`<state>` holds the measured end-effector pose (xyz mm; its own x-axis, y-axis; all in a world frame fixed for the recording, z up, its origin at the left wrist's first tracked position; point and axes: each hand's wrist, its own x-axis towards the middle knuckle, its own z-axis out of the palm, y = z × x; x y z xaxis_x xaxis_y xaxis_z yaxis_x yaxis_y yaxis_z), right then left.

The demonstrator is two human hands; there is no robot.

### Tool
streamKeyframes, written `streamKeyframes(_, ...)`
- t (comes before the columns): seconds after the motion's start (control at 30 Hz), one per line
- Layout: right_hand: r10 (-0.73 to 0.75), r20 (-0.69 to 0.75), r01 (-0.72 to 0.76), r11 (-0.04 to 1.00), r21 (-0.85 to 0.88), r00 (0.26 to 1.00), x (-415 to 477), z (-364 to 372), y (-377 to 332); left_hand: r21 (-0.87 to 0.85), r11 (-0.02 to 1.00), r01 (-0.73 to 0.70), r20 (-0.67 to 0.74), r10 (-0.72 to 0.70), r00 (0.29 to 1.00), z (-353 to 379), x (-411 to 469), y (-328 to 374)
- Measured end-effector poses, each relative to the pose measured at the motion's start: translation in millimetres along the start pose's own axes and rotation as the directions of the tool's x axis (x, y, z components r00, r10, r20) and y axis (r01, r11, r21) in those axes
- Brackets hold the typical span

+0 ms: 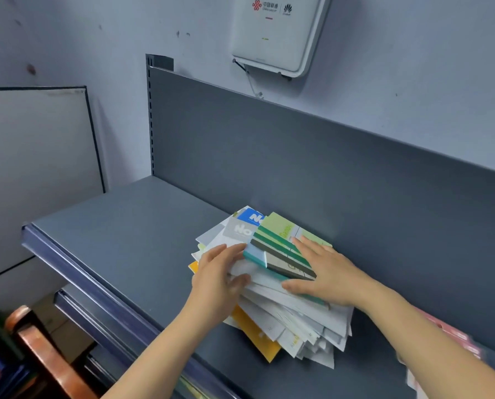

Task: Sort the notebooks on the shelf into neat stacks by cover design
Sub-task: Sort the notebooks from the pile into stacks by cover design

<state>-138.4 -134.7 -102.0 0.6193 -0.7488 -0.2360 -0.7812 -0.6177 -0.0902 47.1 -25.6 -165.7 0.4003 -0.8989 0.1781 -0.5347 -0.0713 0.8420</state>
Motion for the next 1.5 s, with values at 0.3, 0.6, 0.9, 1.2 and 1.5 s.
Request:
streamKeyframes(0.3, -0.085, -0.253, 0.012, 0.961, -0.275, 0.964, -21, -3, -27, 0.206, 0.977, 0.058, 0.029, -0.066, 0.997, -4, -6, 16)
streamKeyframes(0.6, -0.010, -0.519, -0.051, 0.993, -0.103, 0.855, -48, -1, -61, -0.098, 0.990, 0.105, 0.130, -0.091, 0.987, 8, -37, 70)
streamKeyframes(0.9, -0.171, -0.375, 0.323, 0.862, 0.391, 0.911, -66, 17, -66, -0.697, 0.638, 0.326, 0.021, -0.437, 0.899, 15, -21, 50)
streamKeyframes(1.2, -0.071, -0.152, 0.098, 0.979, 0.180, 0.986, -43, 19, -24, -0.819, 0.529, 0.221, -0.151, -0.570, 0.808, -57, -33, 28)
streamKeyframes(1.5, -0.126, -0.254, 0.079, 0.980, -0.185, 0.959, -17, 37, -69, -0.676, 0.693, 0.252, -0.214, -0.511, 0.833, -76, -61, -4)
